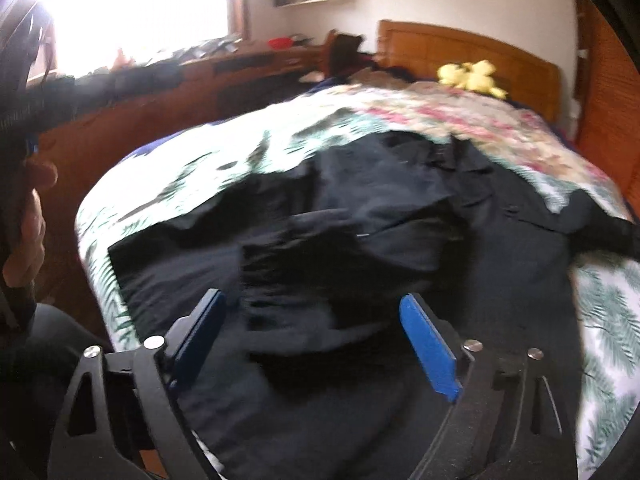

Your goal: Fold large clothes

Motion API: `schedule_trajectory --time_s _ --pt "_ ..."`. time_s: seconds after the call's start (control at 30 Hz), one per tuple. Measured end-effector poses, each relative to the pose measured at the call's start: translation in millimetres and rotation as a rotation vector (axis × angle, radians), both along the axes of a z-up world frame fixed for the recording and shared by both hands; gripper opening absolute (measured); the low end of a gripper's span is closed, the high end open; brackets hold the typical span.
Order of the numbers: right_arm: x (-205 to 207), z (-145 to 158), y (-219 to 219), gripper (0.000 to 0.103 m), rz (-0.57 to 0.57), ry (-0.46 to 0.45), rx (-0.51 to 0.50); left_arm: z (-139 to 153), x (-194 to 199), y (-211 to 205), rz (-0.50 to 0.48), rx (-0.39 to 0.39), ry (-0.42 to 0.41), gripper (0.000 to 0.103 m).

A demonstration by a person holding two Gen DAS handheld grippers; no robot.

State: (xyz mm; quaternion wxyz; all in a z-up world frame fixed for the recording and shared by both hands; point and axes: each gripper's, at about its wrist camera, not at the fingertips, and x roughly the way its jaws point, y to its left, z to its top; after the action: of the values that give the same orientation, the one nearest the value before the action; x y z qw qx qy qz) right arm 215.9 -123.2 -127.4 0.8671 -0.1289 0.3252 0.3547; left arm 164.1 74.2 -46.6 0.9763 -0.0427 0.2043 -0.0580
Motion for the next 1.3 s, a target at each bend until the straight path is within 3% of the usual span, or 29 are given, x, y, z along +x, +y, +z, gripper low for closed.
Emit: schedule_trajectory --time_s 0.2,0.3,0.33,0.4,0.47,0.57,0.9,1.13,1.2,1.23,1.27,1.3 --pt "-5 -32 37 0.068 0.073 0.058 -0.088 -4 -1 8 0.016 -0.002 0.014 0.024" --pt "-5 -43 38 0.050 0.058 0.050 -0.143 -4 -1 9 0.015 -0.010 0.015 0.024" --pt "-5 -44 37 0.039 0.051 0.044 -0.154 -4 -1 9 0.014 -0.012 0.014 0.024" --pt "-4 -45 31 0.030 0.045 0.040 -0.153 -4 -1 7 0.010 -0.014 0.012 0.024" --pt "-6 -42 24 0.008 0.040 0.023 -0.157 -4 0 5 0.007 -0.011 0.013 0.024" --pt "-14 -27 5 0.001 -0.019 -0.074 -0.137 -6 2 1 0.000 -0.001 0.020 0.024" --pt "-19 38 -88 0.000 -0.211 -0.169 0.032 -9 7 -14 -0.019 0.028 0.035 0.024" --pt "-19 43 -96 0.002 -0.167 -0.115 0.079 -10 11 -17 -0.018 0.028 0.042 0.024" --pt "-19 35 -83 0.025 -0.126 -0.084 0.073 -12 13 -18 -0.019 0.030 0.046 0.024" --pt "-19 30 -77 0.054 -0.104 -0.066 0.067 -12 13 -18 -0.021 0.032 0.049 0.024" --pt "-19 24 -69 0.065 -0.082 -0.053 0.061 -13 14 -19 -0.023 0.034 0.050 0.024" --pt "-20 19 -64 0.065 -0.069 -0.049 0.054 -13 14 -19 -0.024 0.036 0.051 0.024"
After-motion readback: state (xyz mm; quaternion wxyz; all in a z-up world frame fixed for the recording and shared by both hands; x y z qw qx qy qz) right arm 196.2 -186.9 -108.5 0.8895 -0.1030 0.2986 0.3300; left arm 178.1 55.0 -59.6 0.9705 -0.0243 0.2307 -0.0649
